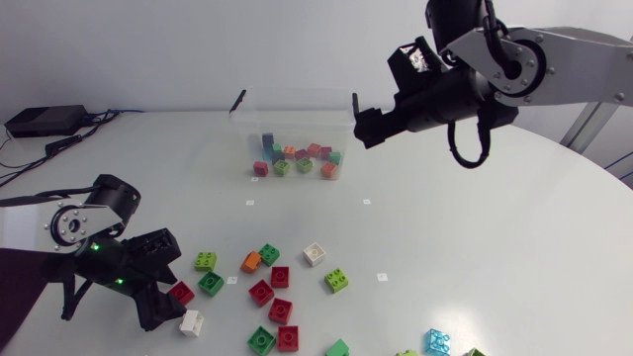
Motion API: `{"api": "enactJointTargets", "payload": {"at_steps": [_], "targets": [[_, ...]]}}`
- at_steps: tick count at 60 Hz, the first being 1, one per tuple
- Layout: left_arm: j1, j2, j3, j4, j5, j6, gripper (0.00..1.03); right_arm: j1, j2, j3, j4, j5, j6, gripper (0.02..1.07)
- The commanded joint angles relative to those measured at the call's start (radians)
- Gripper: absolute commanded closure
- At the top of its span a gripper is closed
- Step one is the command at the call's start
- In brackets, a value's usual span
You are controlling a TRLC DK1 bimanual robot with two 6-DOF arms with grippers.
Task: Place the duplo bricks in the container
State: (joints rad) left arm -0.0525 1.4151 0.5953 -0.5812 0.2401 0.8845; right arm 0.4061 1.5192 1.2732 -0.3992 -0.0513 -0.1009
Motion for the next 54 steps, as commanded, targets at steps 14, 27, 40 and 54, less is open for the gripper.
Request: {"api": "enactJointTargets", "payload": {"at_steps": [14, 27, 40, 54], "targets": [[-0.017, 0.076, 0.044, 0.012, -0.007, -0.056, 0.8, -0.041, -0.203, -0.204, -0.142, -0.012, -0.195, 0.07], [-0.015, 0.079, 0.057, 0.011, -0.007, -0.058, 0.92, -0.066, -0.33, -0.345, -0.322, -0.056, -0.375, 0.07], [-0.024, 0.028, 0.11, -0.026, 0.002, -0.082, 0.93, -0.066, -0.402, -0.445, -0.458, -0.058, -0.508, 0.07], [-0.035, -0.042, 0.201, -0.072, 0.036, -0.125, 0.93, 0.06, -0.401, -0.577, -0.549, -0.021, -0.537, 0.1]]}}
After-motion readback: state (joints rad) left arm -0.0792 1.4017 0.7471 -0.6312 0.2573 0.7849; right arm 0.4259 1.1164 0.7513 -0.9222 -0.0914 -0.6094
